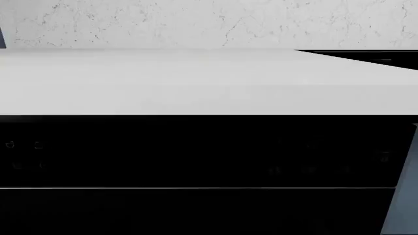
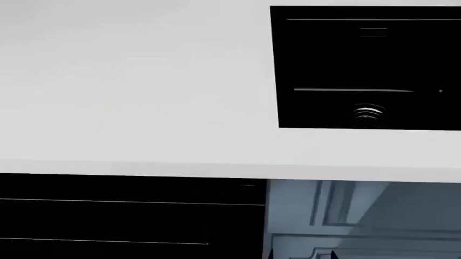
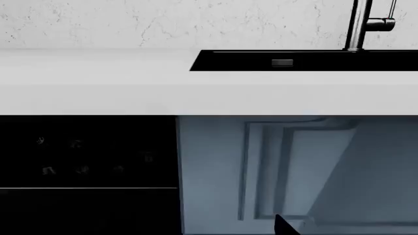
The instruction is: Navigate to the shelves.
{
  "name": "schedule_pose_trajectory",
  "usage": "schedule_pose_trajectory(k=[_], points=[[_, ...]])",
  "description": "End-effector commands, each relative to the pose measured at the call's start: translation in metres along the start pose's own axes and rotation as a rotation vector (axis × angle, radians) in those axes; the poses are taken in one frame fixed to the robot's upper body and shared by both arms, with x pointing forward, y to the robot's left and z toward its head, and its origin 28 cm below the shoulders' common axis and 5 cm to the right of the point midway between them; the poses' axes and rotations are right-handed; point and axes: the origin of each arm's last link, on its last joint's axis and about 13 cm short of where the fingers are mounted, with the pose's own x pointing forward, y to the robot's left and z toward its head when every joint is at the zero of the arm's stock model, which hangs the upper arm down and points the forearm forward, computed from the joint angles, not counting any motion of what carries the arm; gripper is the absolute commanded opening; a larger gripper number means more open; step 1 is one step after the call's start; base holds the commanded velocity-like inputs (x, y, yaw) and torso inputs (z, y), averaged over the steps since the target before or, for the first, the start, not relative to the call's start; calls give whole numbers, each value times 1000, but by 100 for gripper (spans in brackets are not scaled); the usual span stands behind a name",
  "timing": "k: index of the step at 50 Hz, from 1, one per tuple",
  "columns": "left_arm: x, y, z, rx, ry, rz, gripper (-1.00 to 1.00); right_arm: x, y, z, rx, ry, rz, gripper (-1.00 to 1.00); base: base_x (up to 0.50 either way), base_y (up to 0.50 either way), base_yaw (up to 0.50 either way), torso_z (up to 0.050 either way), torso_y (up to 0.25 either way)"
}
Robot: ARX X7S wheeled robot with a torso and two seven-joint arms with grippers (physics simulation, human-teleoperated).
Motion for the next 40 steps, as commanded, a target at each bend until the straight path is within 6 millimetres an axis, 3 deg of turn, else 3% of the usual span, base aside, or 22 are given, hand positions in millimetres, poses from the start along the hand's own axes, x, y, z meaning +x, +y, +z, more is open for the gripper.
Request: schedule_pose_trajectory(k=[1,13,40], points=[[0,0,0,0,0,0,100,1,0,0,0,0,0,100,0,0,0,0,0],[1,1,-1,0,2,0,100,2,2,-1,-10,1,6,100,0,0,0,0,0],[0,1,0,4,5,2,100,1,2,-1,-18,1,12,100,-108,-494,0,0,0]])
